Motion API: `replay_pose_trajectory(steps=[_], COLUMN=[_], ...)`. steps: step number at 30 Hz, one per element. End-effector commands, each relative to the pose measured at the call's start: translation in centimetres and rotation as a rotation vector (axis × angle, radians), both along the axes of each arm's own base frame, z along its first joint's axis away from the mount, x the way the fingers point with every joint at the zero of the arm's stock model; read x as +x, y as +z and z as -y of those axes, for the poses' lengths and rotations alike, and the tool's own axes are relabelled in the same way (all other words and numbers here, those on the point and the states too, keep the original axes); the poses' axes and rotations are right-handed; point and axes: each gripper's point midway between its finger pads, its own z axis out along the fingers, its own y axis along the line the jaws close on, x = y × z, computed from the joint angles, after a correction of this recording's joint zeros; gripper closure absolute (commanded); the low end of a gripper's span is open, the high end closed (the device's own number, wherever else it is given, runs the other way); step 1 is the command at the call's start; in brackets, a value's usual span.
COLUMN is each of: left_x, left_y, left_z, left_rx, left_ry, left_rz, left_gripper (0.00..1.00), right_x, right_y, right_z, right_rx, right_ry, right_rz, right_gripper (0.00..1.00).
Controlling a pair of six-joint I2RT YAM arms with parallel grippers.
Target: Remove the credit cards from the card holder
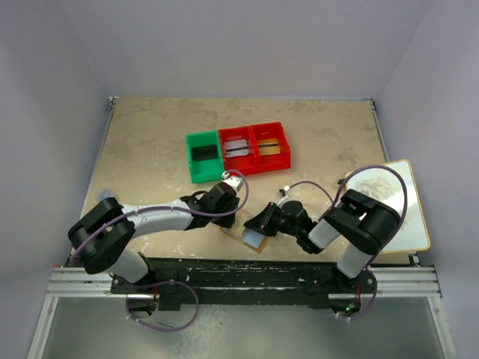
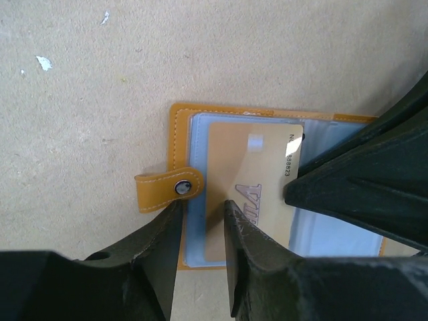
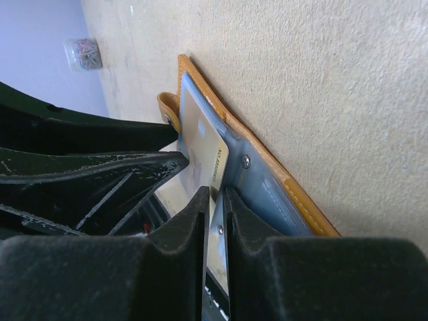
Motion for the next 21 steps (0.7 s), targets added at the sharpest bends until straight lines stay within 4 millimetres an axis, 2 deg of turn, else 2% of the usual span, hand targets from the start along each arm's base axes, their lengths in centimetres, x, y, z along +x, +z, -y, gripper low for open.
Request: replay_pose_trajectory(steps=[1, 5, 9, 11, 14, 21], left_x=[0.0, -0.6, -1.1, -1.2, -1.0, -0.2], left_y=[-1.0, -1.9, -2.6, -2.8, -2.9, -2.3], left_z=[-0.3, -0.3, -0.4, -0.7, -1.5, -2.4], left_rx=[0.005, -0.004, -0.013, -0.009, 0.013, 0.007], left_ry=[0.021, 0.024, 0.027, 0.040, 0.071, 0.153], left_rz=[-0.003, -0.021, -0.034, -0.032, -0.014, 0.034], left_gripper=[0.72, 0.73, 0.77, 0.78, 0.79, 0.80], right_x=[0.6, 0.6, 2.4, 2.6, 2.1, 0.7], right_y=[0.8, 1.4, 1.4, 1.2, 1.3, 0.7], right_z=[-1.0, -1.1, -1.5, -1.9, -1.8, -0.9], right_rx=[0.048, 0.101, 0.068, 0.060, 0.066, -0.013], right_ry=[-0.012, -0.027, -0.076, -0.066, -0.054, 0.027], right_rz=[-0.002, -0.009, -0.001, -0.008, -0.010, -0.016], right_gripper=[0.85, 0.83, 0.80, 0.85, 0.99, 1.00])
